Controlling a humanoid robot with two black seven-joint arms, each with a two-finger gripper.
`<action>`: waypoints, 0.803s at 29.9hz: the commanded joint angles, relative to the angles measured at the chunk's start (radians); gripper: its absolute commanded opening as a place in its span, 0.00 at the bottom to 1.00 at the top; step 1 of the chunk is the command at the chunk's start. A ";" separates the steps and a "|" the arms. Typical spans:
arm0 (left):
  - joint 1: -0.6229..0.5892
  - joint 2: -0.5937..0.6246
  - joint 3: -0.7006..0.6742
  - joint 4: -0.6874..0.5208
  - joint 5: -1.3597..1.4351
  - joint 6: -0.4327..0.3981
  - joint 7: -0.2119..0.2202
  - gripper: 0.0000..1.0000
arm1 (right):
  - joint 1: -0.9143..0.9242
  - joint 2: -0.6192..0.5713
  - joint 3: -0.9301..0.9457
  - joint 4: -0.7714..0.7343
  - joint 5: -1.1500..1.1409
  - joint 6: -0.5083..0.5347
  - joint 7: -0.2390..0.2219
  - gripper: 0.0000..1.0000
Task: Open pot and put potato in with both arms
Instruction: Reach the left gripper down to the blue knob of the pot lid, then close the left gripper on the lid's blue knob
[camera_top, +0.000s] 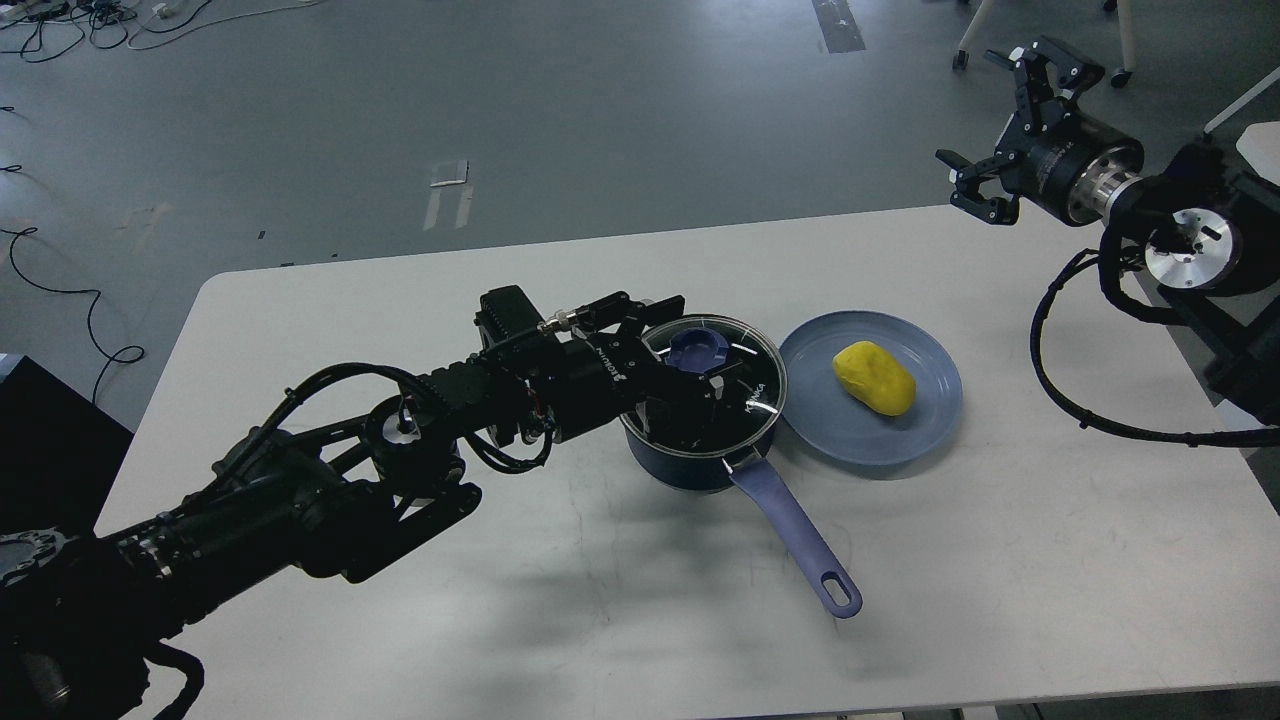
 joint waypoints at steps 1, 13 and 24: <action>0.000 -0.033 0.002 0.060 0.003 0.034 0.000 0.98 | -0.006 0.000 0.000 -0.002 0.000 0.000 0.000 1.00; 0.003 -0.034 0.049 0.064 0.006 0.069 -0.003 0.98 | -0.008 0.004 -0.002 -0.028 0.000 0.003 0.002 1.00; 0.011 -0.040 0.054 0.118 0.004 0.101 -0.008 0.98 | -0.006 0.004 -0.002 -0.028 0.000 0.002 0.002 1.00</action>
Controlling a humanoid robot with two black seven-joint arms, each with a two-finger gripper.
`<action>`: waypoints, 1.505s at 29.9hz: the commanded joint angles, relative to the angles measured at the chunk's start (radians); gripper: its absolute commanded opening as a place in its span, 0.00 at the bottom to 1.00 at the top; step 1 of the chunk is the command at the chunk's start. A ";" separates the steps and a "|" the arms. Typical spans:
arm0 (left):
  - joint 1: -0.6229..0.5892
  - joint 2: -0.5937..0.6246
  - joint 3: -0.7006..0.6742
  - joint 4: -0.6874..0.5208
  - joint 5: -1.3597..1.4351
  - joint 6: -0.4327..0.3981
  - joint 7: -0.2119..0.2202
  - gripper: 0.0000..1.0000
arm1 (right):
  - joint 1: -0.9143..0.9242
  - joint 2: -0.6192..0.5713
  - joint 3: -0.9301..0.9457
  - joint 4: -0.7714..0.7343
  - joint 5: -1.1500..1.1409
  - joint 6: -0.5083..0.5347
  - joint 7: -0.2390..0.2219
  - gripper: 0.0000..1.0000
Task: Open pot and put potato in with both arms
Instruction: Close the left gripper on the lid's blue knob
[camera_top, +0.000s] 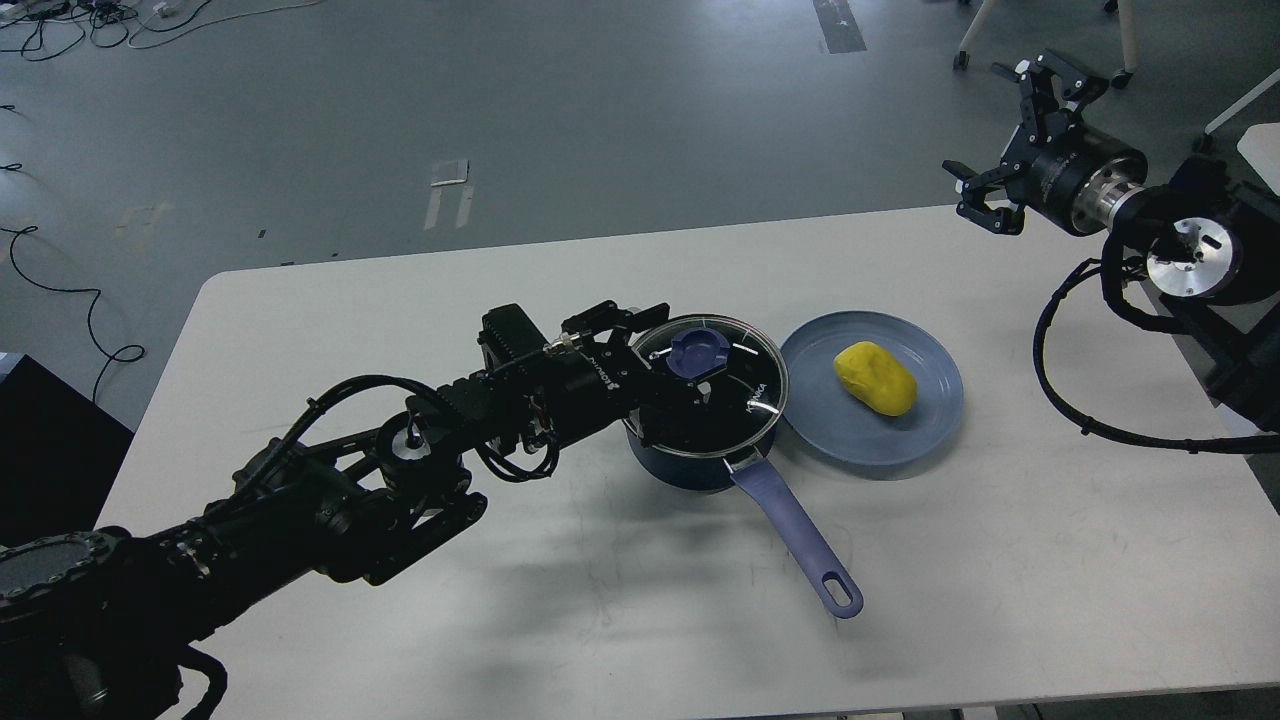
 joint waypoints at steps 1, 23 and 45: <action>0.000 0.000 0.000 0.002 0.000 0.005 -0.003 0.98 | 0.001 -0.004 0.000 0.000 0.000 -0.001 0.000 1.00; 0.003 -0.029 0.054 0.041 -0.011 0.031 0.000 0.97 | -0.002 -0.007 -0.015 -0.002 0.000 0.000 0.000 1.00; 0.002 -0.040 0.054 0.073 -0.031 0.039 -0.001 0.45 | -0.003 -0.006 -0.023 -0.023 0.000 0.002 0.002 1.00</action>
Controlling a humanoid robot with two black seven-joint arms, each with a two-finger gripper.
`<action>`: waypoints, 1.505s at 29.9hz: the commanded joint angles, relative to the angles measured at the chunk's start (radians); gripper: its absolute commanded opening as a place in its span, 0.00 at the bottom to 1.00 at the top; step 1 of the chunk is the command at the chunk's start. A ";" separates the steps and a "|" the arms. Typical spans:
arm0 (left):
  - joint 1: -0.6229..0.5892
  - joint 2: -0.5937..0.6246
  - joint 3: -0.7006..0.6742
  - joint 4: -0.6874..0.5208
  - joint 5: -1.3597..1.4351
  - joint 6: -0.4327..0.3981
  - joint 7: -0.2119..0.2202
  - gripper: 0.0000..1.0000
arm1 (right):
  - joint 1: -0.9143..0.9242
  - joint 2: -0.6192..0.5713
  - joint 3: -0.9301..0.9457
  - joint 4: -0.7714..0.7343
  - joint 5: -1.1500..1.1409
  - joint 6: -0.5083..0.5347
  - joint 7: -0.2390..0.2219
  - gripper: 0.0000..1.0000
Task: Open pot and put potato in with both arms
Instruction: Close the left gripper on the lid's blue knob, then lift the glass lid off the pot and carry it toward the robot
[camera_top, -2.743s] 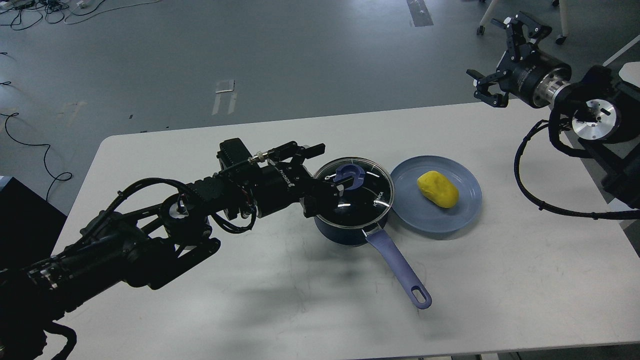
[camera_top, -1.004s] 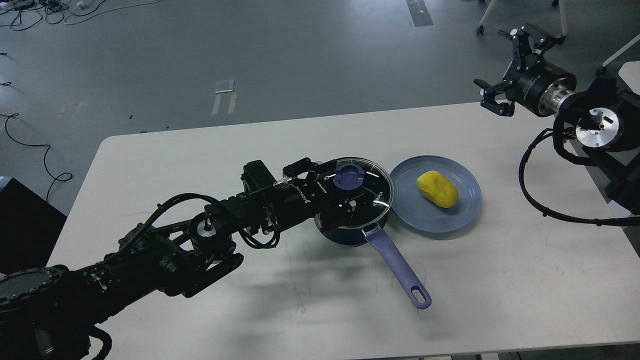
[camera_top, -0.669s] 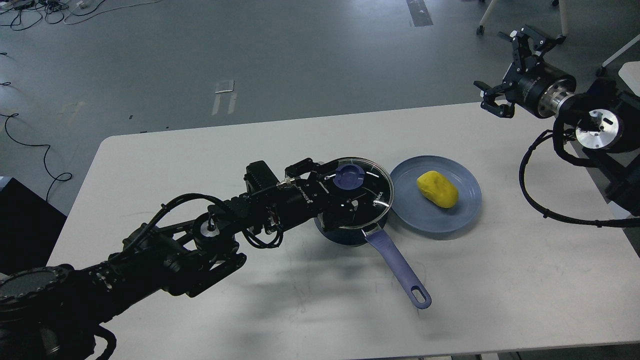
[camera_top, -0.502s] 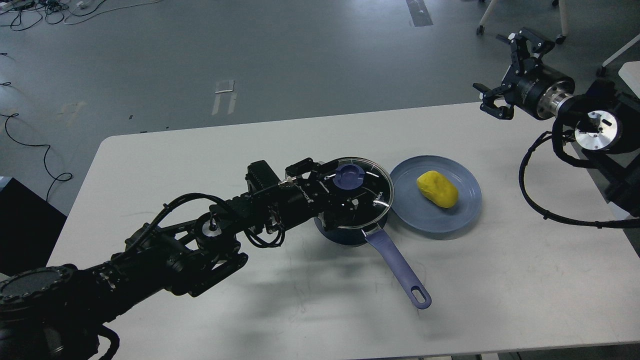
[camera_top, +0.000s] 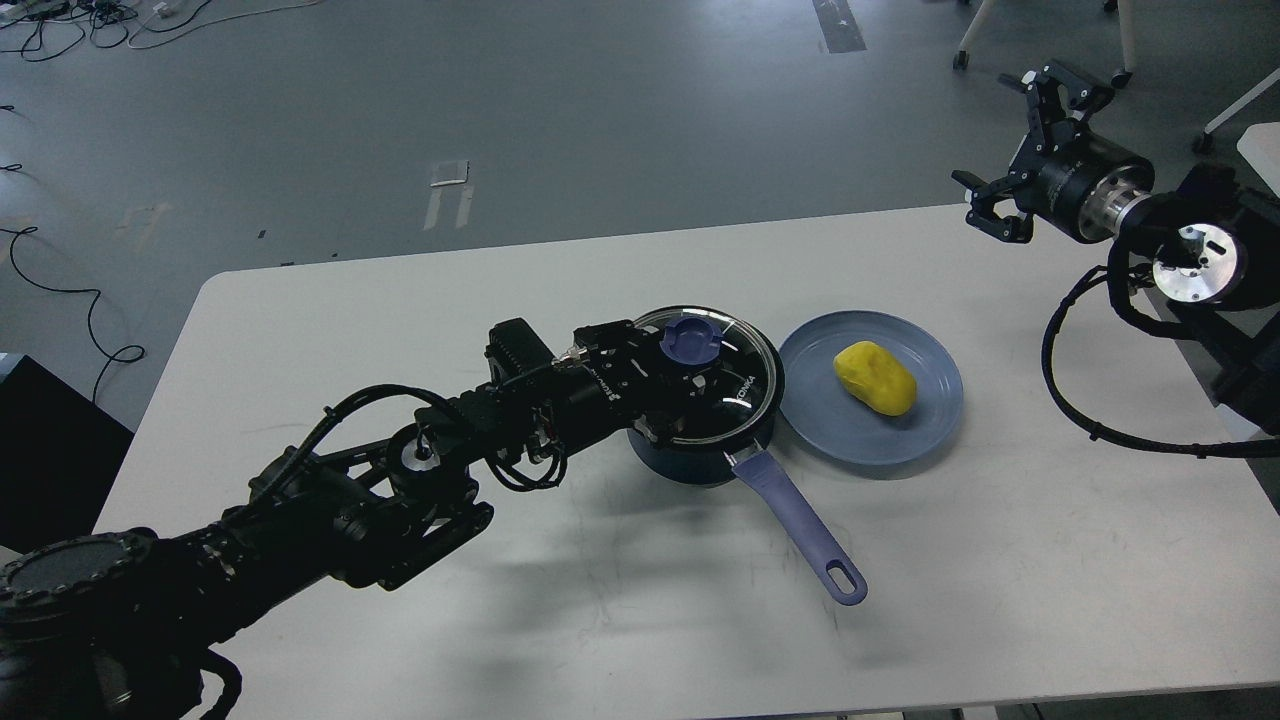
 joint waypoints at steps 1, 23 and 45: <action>-0.001 0.006 -0.002 -0.012 -0.001 0.012 -0.005 0.45 | -0.001 0.000 -0.001 0.000 0.000 0.000 0.001 1.00; -0.034 0.044 -0.002 -0.078 -0.097 0.086 -0.070 0.46 | -0.001 0.000 -0.001 -0.014 0.000 0.001 0.001 1.00; -0.035 0.250 -0.017 -0.234 -0.335 0.086 -0.070 0.46 | -0.023 0.005 -0.003 -0.014 0.000 0.003 0.003 1.00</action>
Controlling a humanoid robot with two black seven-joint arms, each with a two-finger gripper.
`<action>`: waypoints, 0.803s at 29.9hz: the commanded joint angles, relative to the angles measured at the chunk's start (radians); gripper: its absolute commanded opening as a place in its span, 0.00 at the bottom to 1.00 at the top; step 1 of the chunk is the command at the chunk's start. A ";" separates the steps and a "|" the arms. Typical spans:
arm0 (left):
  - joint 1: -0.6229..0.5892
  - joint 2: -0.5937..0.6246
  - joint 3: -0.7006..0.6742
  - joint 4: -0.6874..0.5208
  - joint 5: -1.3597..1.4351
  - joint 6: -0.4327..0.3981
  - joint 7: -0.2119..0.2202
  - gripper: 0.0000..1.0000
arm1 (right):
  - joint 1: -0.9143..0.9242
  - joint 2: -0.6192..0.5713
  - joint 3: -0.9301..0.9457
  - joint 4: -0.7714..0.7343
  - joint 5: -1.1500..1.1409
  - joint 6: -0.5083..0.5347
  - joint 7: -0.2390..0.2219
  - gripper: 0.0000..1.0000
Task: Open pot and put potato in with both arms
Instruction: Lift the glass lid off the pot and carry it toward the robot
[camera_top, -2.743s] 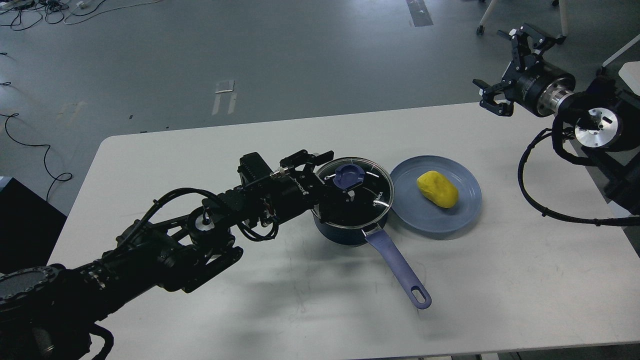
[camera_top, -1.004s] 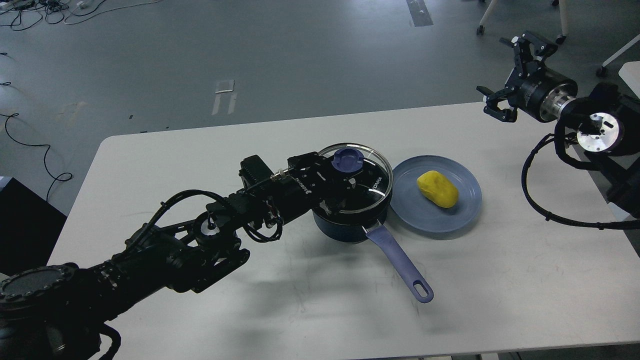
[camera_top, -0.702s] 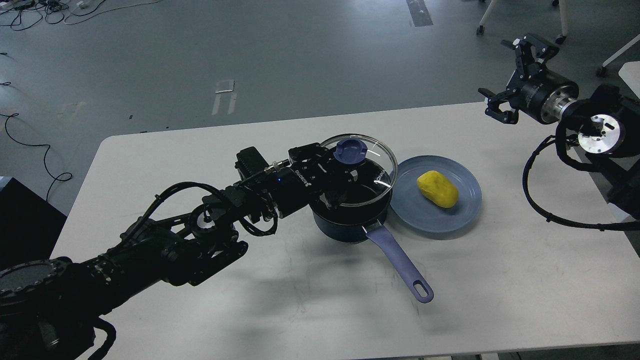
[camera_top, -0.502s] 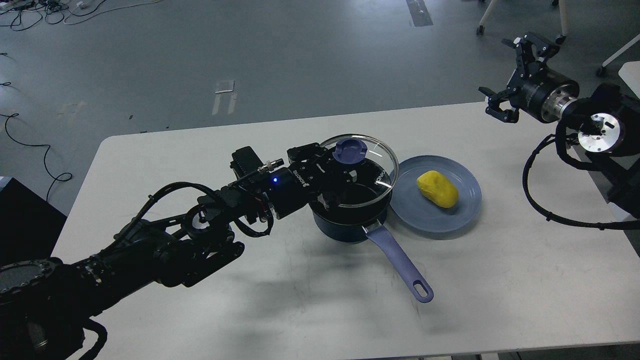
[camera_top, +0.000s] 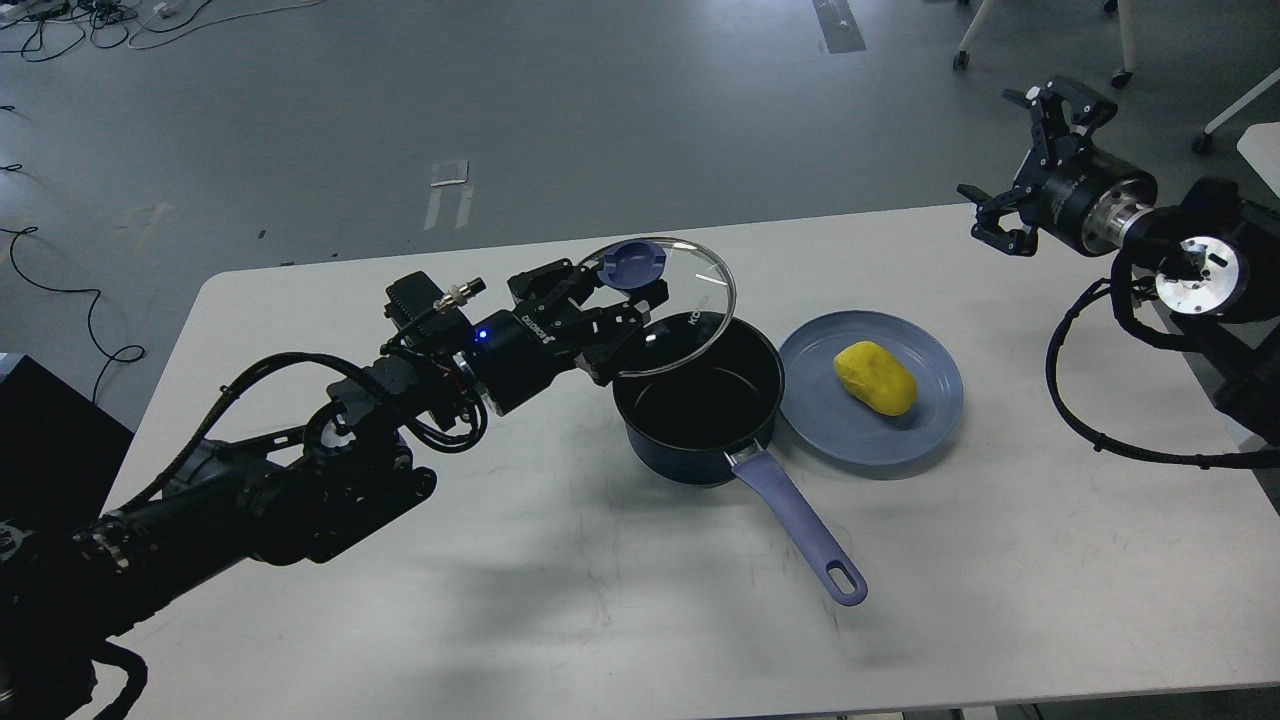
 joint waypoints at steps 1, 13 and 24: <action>0.003 0.051 -0.001 -0.050 -0.087 0.000 0.000 0.46 | -0.004 0.003 0.000 -0.001 0.000 -0.001 0.001 1.00; 0.089 0.192 0.010 -0.070 -0.132 0.000 -0.006 0.46 | -0.001 0.010 -0.024 0.007 0.000 -0.007 0.001 1.00; 0.215 0.242 0.008 -0.022 -0.141 0.000 -0.006 0.46 | -0.001 0.011 -0.026 0.007 0.000 -0.007 0.001 1.00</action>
